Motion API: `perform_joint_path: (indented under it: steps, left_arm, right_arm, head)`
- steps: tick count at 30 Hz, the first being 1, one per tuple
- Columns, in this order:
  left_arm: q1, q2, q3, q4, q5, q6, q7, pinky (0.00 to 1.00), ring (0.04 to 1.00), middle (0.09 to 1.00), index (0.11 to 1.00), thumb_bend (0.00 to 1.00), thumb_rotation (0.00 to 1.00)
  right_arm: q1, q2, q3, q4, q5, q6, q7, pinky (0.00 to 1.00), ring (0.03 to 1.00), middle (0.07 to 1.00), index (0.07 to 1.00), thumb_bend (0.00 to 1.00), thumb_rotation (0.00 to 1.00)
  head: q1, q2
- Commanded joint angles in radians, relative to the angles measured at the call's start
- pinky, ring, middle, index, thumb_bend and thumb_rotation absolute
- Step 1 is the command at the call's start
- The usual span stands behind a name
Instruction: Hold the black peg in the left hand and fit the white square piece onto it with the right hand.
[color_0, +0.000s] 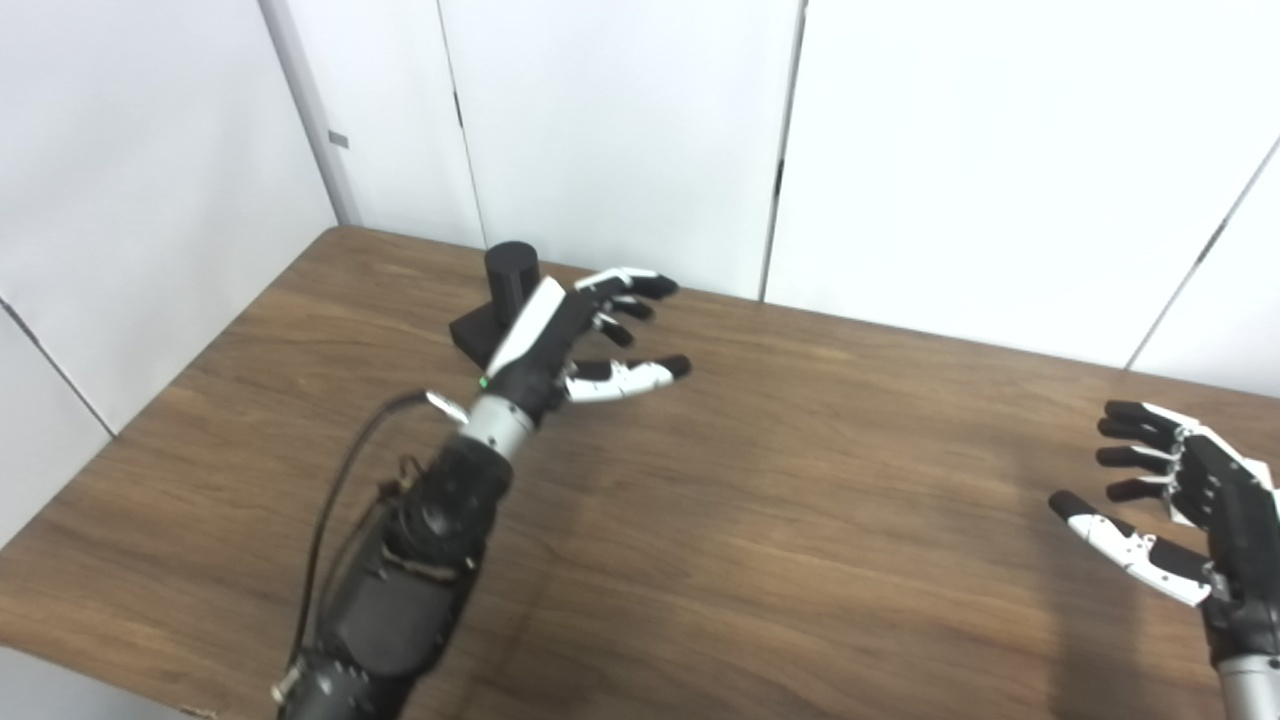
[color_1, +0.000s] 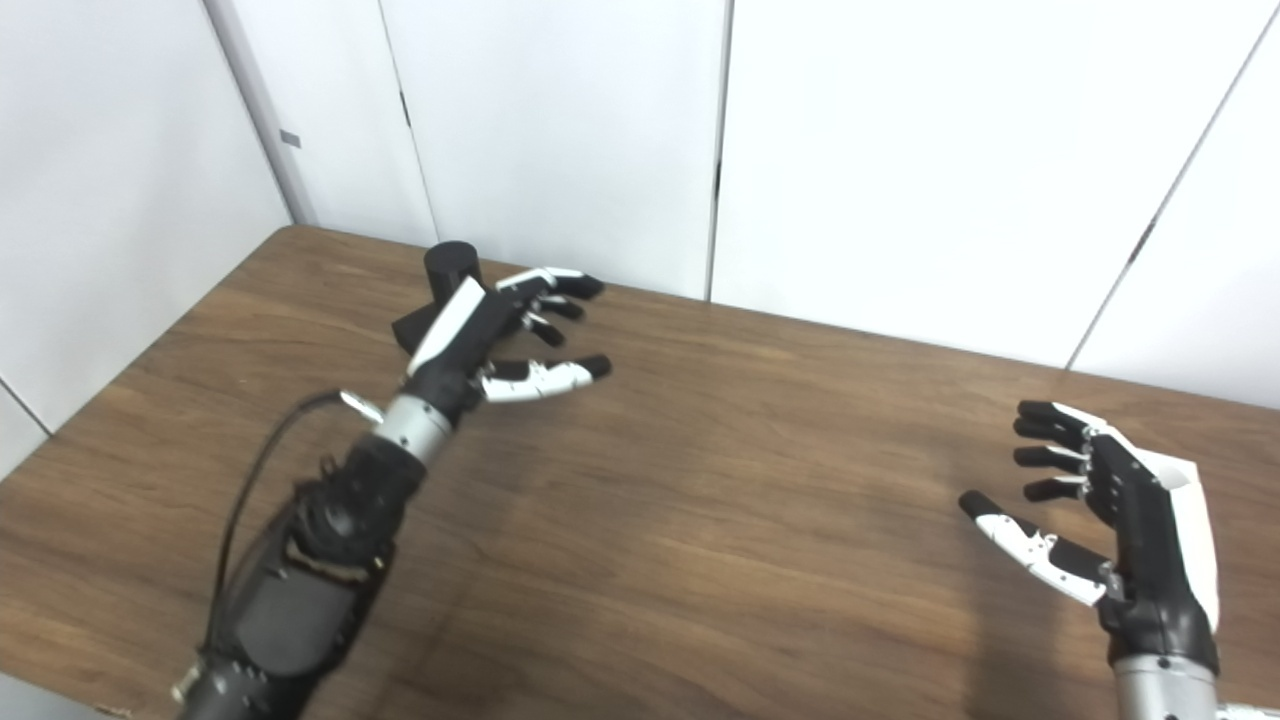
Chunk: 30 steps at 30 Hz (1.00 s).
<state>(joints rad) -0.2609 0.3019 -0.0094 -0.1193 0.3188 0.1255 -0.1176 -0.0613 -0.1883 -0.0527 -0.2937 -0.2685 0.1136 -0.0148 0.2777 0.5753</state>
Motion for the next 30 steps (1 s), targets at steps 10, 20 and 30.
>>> perform_joint_path:
  steps: [10,20,30]
  left_arm:
    - [-0.086,0.053,0.052,-0.019,0.152,0.091,0.097,0.74,0.826,0.825,0.765,0.76,0.22]
    - [-0.137,0.146,0.036,0.065,0.317,0.064,0.179,0.68,0.832,0.854,0.754,0.76,0.18]
    - [-0.194,0.204,0.021,0.158,0.39,0.083,0.21,0.74,0.886,0.878,0.779,0.78,0.25]
  right_arm:
    - [-0.031,-0.011,-0.006,-0.053,-0.001,0.002,0.004,0.53,0.659,0.718,0.721,0.46,0.0]
    - [-0.029,-0.008,-0.005,-0.063,0.001,0.006,0.006,0.53,0.658,0.722,0.729,0.45,0.0]
    - [-0.024,-0.007,-0.007,-0.083,0.007,0.032,0.01,0.54,0.664,0.725,0.732,0.45,0.0]
  head:
    - [0.008,-0.004]
    - [0.009,-0.005]
    - [0.011,-0.002]
